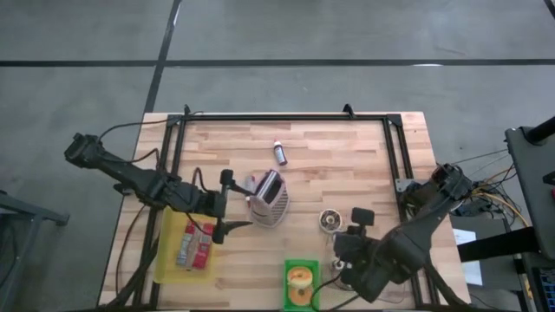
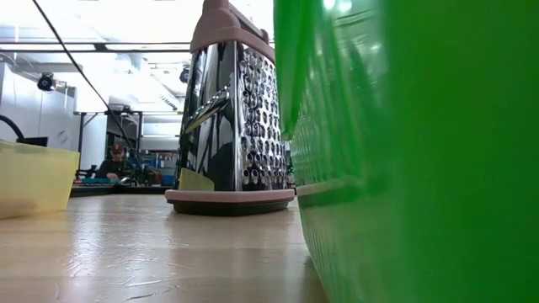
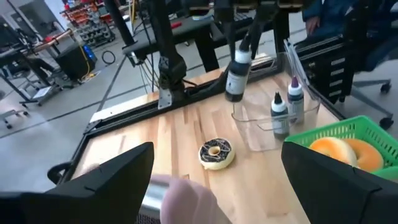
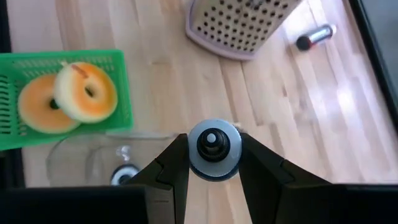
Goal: Pick & Place Food Item
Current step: Put the black food coloring bottle into the transparent bin
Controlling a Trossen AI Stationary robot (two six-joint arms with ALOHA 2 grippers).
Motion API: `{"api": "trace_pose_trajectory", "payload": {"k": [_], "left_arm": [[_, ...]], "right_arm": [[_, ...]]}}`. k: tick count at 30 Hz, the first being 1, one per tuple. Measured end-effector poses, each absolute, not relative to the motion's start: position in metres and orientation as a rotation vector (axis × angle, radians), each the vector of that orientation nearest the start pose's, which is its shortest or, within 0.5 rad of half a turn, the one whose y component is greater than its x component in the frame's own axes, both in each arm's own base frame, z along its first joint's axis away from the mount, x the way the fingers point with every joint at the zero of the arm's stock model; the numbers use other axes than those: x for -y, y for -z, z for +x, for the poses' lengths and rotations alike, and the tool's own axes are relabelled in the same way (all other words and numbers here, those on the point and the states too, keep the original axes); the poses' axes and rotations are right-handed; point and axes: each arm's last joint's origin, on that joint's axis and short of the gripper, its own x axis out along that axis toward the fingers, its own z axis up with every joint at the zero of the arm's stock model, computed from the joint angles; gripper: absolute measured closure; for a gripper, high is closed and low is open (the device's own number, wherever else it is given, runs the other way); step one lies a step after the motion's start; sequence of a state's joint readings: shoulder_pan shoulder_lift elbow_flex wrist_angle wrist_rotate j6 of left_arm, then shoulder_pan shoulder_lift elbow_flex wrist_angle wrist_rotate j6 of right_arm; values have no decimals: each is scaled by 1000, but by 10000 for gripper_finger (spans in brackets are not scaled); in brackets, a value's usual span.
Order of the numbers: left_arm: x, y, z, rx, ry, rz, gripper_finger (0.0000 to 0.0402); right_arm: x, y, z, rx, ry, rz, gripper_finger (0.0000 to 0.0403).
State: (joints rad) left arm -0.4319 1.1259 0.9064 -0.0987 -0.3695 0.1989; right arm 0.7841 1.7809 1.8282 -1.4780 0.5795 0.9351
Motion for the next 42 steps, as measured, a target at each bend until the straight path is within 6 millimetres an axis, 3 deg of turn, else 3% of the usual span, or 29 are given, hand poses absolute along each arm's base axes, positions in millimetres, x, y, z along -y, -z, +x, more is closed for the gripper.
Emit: {"api": "trace_pose_trajectory", "payload": {"k": [9,15,30,42], "left_arm": [[79,-294,197,-223,60,246,46],[73,-289,185,-187,38,216,46],[72,-289,183,-175,28,221,46],[72,-289,183,-175,29,221,46]], "right_arm": [[-246,-340,216,-1048,350,83,302],[-252,-329,206,-1095,386,137,302],[-257,-274,206,-1160,398,170,302],[-252,-246,203,-1124,378,208,302]]}}
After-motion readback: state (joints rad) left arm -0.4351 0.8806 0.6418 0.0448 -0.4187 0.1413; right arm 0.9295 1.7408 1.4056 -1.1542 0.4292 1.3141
